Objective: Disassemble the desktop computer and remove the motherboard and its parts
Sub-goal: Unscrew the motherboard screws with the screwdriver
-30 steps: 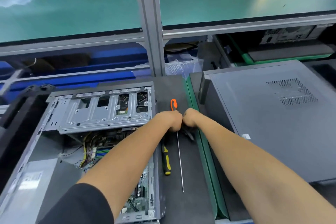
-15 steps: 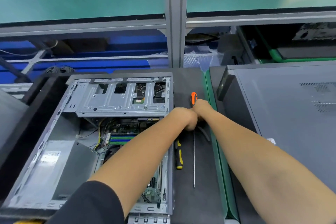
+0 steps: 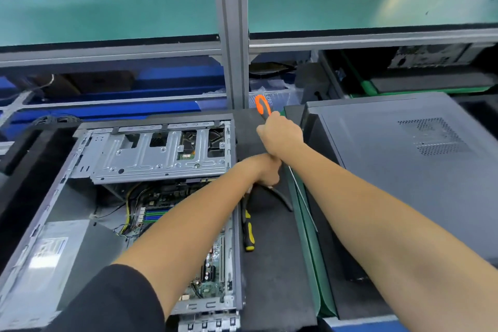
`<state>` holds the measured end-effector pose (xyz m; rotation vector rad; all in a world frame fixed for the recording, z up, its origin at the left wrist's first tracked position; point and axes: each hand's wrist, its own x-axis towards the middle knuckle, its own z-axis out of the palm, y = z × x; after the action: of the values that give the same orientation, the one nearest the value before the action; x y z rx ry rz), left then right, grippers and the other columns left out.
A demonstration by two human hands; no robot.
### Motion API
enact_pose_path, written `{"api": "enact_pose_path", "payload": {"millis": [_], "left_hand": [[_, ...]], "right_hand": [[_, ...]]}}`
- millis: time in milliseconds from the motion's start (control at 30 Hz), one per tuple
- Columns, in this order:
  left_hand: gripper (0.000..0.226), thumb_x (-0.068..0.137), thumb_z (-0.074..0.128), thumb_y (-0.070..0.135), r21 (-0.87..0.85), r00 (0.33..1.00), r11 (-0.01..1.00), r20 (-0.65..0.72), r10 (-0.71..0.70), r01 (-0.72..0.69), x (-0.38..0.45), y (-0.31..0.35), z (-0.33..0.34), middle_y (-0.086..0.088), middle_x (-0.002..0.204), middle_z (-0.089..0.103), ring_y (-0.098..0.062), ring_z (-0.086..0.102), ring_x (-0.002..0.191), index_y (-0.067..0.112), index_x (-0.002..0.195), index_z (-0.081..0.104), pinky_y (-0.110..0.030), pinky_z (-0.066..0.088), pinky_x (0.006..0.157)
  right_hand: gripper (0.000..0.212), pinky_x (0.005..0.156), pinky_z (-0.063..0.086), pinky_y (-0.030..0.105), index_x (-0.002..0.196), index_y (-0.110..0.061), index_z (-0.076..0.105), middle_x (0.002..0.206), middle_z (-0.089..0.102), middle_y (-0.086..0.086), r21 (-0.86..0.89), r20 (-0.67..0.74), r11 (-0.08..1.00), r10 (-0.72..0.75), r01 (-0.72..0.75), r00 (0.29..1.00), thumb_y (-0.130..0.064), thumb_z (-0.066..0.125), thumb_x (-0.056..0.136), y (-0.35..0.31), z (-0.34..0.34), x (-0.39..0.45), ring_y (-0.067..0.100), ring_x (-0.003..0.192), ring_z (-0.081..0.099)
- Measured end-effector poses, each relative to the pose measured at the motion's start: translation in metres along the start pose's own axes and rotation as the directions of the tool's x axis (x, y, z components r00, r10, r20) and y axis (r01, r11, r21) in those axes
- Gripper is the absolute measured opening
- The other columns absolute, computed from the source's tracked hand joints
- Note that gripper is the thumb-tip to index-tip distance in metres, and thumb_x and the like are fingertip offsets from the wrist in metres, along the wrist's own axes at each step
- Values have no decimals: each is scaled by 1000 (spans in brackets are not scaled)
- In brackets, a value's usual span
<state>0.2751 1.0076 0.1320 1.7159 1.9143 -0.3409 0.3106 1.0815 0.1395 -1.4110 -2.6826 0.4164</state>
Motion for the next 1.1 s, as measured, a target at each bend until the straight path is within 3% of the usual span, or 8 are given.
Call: {"api": "enact_pose_path", "payload": {"millis": [133,300,367,433,533,667,933,1100], "left_hand": [[23,94,41,8,-136,951,986,-307,48,-94,-16,3,-28,-21,112,63,-35,56,103,0,105,60,-30,39,75],[21,92,48,-3,-365,829,901,-559,-12,-233,-62,-8,-72,-13,93,69,-26,65,87,-5,103,65,-3,40,55],[23,92,44,-6,-397,772,875,-635,-44,-277,-83,-19,-83,-17,95,68,-32,63,95,-8,102,65,-10,44,65],[23,95,42,-1,-470,740,833,-663,-113,-293,-104,-35,-89,-20,102,67,-31,62,92,-6,106,62,-26,51,75],[22,95,41,0,-507,726,813,-669,-160,-288,-133,-67,-89,-10,78,63,-14,54,59,3,87,61,-17,43,49],[25,94,41,-1,-476,722,850,-668,-182,-226,-163,-113,-80,-1,69,56,-13,46,62,9,77,56,-25,39,63],[40,82,36,-4,-533,677,835,-666,-314,-137,-204,-202,-59,2,51,57,-2,51,43,12,52,56,-9,36,45],[41,73,35,-13,-603,652,776,-666,-361,-186,-212,-238,-44,5,50,53,-8,51,54,16,50,54,-18,40,52]], "right_hand": [[11,64,30,36,102,-9,47,86,36,4,110,-204,993,-23,46,979,-16,41,96,-21,-44,1,25,78,40],[17,58,26,35,89,-10,41,75,46,0,584,-417,809,226,69,881,-26,38,96,-74,-105,-2,29,74,44],[19,55,25,36,80,-14,39,72,45,-1,614,-455,775,195,148,869,-24,36,95,-101,-120,-7,25,67,43],[24,51,22,35,71,-19,32,69,43,-3,621,-493,751,149,226,857,-23,37,95,-131,-128,-13,17,60,39],[25,51,20,36,70,-19,29,65,41,-2,621,-522,722,89,306,848,-22,37,94,-174,-126,-24,16,57,36],[31,52,21,36,69,-22,27,64,37,-4,673,-549,635,87,378,831,-25,34,100,-223,-111,-37,13,56,34],[25,57,30,33,90,-10,36,69,42,-2,656,-512,556,-169,511,842,-30,36,105,-291,-93,-51,13,60,37],[16,64,43,44,102,-9,36,78,50,11,618,-497,565,-259,548,828,-25,39,104,-308,-84,-58,20,68,45]]}}
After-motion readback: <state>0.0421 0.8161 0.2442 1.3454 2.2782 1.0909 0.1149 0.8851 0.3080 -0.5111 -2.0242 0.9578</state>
